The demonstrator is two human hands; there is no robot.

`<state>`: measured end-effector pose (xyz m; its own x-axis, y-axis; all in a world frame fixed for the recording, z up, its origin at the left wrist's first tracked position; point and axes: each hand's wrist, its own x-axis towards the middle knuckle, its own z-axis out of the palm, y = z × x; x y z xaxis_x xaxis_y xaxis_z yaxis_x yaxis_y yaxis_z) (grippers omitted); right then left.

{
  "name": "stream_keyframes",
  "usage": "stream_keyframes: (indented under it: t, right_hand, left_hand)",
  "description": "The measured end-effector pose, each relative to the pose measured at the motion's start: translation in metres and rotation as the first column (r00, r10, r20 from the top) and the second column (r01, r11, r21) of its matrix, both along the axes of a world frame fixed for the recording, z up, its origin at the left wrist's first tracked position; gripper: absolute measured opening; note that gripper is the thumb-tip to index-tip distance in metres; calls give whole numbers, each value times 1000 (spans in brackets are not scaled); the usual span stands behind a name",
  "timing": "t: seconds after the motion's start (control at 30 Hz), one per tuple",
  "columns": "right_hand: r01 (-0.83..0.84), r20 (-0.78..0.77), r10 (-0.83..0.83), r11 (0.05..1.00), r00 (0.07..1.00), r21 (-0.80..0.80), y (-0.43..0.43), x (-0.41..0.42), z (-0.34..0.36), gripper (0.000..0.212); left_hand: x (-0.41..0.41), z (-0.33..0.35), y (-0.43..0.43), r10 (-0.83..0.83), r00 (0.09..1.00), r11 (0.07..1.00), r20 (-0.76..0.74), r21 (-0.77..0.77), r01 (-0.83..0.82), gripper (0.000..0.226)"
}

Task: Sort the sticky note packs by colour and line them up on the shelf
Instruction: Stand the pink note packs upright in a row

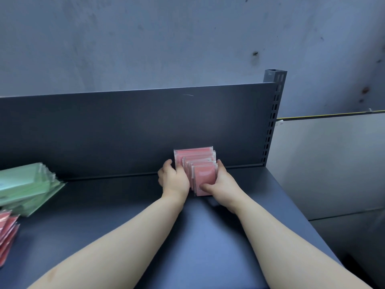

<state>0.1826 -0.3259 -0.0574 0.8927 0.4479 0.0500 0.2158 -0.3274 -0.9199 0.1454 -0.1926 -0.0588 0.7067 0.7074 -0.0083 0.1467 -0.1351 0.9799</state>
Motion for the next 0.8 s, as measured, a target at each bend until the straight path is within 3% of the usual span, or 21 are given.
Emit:
stream_keyframes:
  t: [0.17,0.33,0.5,0.67,0.8]
  right_hand:
    - [54,-39,-53,997,998,49,6,-5,-3,48]
    - [85,-57,-81,994,995,72,12,-13,-5,53]
    - [57,-48,-56,998,997,24,15,-13,-6,84]
    - [80,-65,-75,994,995,74,12,-11,-7,54]
    - [80,-101,-68,990,993,116,10,-11,-7,56]
  left_hand:
    - [-7,-18,-13,-226,972,961,57,-147,232,52]
    - [-11,-20,-23,-289,948,942,134,-136,306,59]
    - [-15,-20,-25,-298,951,949,85,-83,304,63]
    - [-23,-6,-34,-244,970,966,18,-84,245,62]
    - [-15,-14,-32,-287,954,948,86,-114,296,65]
